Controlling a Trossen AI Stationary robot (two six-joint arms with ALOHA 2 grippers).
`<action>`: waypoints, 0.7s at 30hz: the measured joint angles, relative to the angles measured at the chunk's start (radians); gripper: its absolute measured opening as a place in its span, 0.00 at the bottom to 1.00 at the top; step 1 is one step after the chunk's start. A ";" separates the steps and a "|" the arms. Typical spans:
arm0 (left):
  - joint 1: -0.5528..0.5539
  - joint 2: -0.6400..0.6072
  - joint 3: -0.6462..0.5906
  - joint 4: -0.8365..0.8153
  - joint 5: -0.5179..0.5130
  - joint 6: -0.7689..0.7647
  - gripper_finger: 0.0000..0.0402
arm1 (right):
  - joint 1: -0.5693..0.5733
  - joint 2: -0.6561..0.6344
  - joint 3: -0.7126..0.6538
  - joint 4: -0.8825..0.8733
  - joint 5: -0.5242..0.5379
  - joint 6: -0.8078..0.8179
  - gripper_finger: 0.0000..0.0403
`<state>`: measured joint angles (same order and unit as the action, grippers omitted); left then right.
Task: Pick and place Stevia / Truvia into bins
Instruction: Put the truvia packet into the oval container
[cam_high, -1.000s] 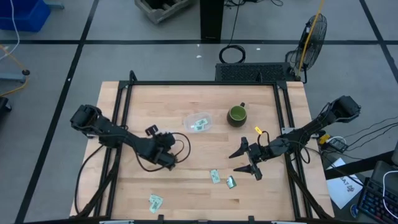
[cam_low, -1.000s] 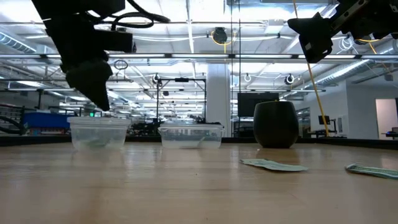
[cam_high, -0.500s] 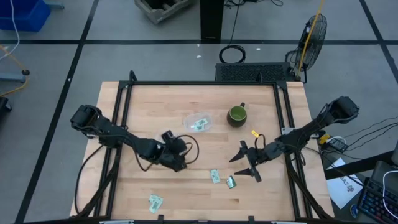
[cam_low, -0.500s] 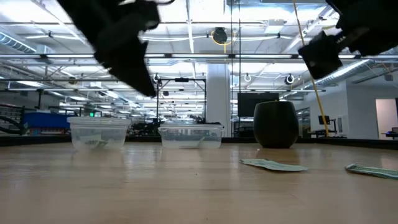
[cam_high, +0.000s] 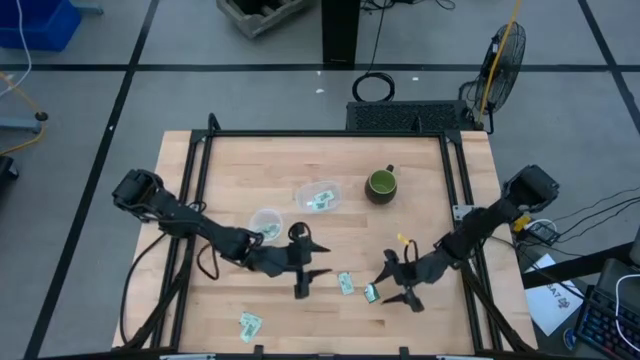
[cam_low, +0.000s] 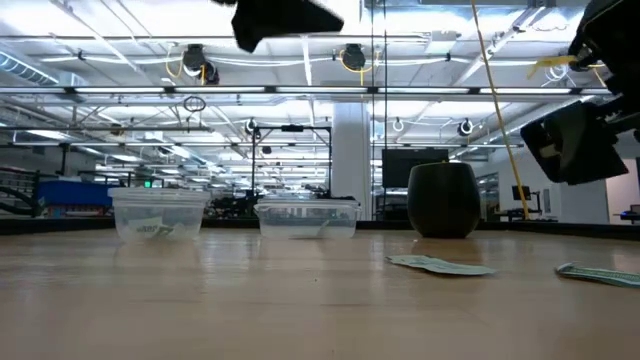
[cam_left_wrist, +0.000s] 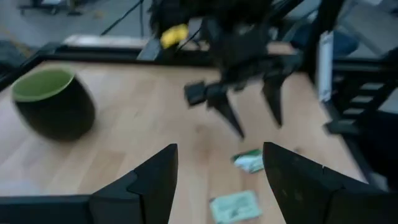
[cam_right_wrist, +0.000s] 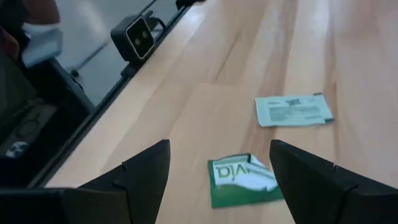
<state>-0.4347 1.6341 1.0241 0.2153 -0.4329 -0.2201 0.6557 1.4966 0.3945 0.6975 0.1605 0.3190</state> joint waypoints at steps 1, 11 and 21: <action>-0.002 0.000 0.000 0.015 0.012 0.005 0.60 | 0.005 0.018 0.016 -0.006 0.008 -0.017 0.66; -0.035 0.000 0.000 0.130 0.022 0.074 0.60 | -0.002 0.152 0.160 -0.206 0.049 -0.052 0.66; -0.108 0.000 0.000 0.252 0.077 0.227 0.60 | -0.002 0.187 0.164 -0.236 0.053 -0.033 0.66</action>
<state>-0.5422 1.6341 1.0245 0.4676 -0.3557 0.0065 0.6540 1.6836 0.5583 0.4614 0.2133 0.2856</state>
